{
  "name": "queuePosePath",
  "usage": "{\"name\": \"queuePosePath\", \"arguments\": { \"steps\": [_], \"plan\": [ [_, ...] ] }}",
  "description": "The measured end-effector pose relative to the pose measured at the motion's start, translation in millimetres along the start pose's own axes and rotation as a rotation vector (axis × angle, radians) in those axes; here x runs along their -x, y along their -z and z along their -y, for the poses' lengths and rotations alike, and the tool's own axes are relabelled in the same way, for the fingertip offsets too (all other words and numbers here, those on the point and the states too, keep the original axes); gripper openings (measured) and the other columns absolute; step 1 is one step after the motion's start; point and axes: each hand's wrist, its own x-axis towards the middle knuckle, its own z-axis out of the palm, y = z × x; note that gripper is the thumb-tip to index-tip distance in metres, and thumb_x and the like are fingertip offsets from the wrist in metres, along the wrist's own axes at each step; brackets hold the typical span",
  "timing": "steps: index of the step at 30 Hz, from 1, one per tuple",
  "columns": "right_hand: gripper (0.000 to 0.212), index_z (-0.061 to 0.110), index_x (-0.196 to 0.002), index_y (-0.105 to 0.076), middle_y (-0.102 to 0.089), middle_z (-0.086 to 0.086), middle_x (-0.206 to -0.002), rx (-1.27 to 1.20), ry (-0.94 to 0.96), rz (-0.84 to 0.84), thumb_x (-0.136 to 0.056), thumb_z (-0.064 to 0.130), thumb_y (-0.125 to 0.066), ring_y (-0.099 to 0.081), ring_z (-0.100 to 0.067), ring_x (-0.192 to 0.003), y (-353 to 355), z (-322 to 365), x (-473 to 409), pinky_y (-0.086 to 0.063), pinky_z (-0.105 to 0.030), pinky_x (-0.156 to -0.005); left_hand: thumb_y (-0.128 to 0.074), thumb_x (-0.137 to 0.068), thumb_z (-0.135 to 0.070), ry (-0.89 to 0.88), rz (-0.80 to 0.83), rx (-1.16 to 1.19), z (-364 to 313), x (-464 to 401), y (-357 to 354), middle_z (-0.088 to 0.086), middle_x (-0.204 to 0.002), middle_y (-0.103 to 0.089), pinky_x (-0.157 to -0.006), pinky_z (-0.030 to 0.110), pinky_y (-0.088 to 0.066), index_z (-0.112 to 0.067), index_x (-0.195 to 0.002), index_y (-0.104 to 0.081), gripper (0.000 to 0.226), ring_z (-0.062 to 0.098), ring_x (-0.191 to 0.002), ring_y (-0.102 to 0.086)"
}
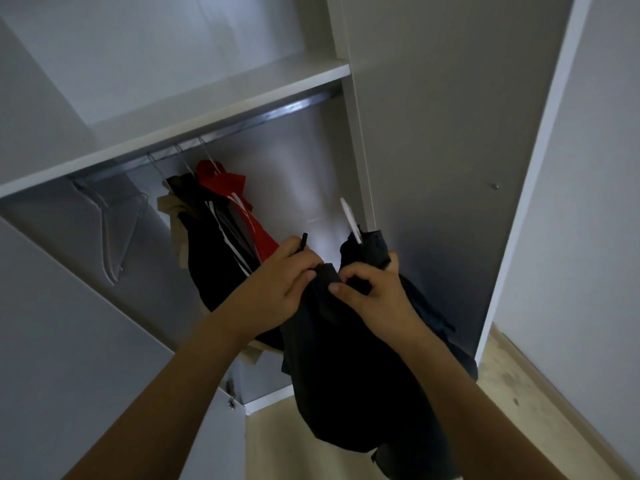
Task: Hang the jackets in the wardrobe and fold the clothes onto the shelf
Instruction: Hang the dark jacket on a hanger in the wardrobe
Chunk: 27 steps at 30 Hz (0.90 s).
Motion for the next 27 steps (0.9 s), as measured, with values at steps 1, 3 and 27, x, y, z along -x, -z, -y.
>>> {"name": "queuePosePath", "arguments": {
  "steps": [1,3,27],
  "plan": [
    [0.012,0.029,-0.075,-0.064,-0.030,0.015,-0.110,0.015,-0.003,-0.006,-0.084,0.029,-0.072,-0.046,0.018,-0.088,0.0,-1.1,-1.2,-0.036,0.004,-0.078,-0.045,-0.097,-0.008,0.023,-0.031,0.037,0.1,2.5,-2.2,-0.006,-0.099,-0.046,-0.078,0.019,-0.041,-0.022,-0.099,-0.055,0.017,0.010,-0.088,-0.050],
    [0.021,0.021,-0.069,-0.058,-0.030,0.017,-0.107,0.036,-0.027,-0.034,-0.088,0.026,-0.065,-0.050,0.012,-0.077,0.6,-4.1,-2.5,-0.039,0.000,-0.072,-0.044,-0.095,-0.003,0.087,-0.114,0.116,2.1,7.4,-5.5,-0.009,-0.101,-0.051,-0.083,0.015,-0.040,-0.023,-0.105,-0.053,0.024,0.009,-0.093,-0.053],
    [0.031,0.019,-0.066,-0.060,-0.043,-0.020,-0.112,-0.283,-0.242,-0.087,-0.093,0.035,-0.058,-0.053,-0.023,-0.083,10.1,2.6,-4.7,-0.044,-0.032,-0.075,-0.028,-0.089,0.008,0.540,-0.435,0.770,-34.3,-24.7,-1.7,0.006,-0.056,-0.045,-0.050,0.018,-0.039,-0.007,-0.069,-0.052,0.034,0.010,-0.049,-0.042]
  ]
}}
